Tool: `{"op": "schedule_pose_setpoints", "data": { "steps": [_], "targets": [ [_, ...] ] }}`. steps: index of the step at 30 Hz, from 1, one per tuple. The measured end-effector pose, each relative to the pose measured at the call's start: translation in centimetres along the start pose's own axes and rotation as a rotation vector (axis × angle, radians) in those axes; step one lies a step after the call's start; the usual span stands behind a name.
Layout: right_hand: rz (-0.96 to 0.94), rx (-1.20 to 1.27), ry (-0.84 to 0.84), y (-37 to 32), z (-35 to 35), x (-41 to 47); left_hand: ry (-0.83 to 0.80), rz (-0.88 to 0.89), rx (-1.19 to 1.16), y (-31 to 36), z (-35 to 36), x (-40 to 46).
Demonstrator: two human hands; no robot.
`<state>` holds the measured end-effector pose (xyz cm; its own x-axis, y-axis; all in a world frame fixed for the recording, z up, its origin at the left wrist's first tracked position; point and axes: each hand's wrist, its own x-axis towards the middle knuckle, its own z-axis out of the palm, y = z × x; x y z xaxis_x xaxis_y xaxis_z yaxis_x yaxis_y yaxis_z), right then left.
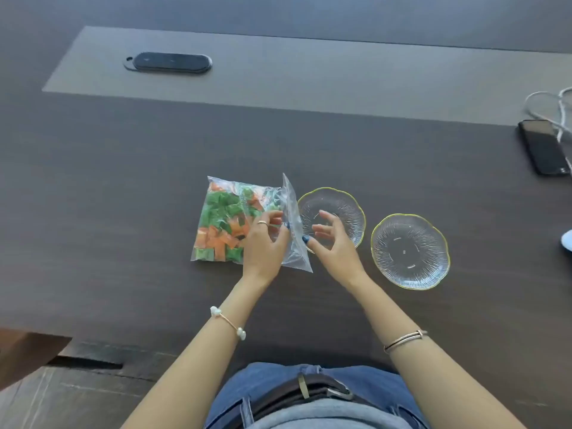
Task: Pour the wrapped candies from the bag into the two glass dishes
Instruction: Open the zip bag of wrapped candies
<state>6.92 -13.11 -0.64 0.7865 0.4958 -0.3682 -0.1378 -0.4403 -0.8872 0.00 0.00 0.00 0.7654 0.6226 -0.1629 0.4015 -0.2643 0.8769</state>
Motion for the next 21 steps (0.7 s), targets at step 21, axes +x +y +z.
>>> {"op": "schedule_pose_setpoints", "data": {
  "steps": [21],
  "targets": [
    [0.013, -0.193, 0.108, -1.8, 3.9, 4.1, -0.327, -0.130, -0.191, -2.1, 0.1, 6.3]
  ]
}}
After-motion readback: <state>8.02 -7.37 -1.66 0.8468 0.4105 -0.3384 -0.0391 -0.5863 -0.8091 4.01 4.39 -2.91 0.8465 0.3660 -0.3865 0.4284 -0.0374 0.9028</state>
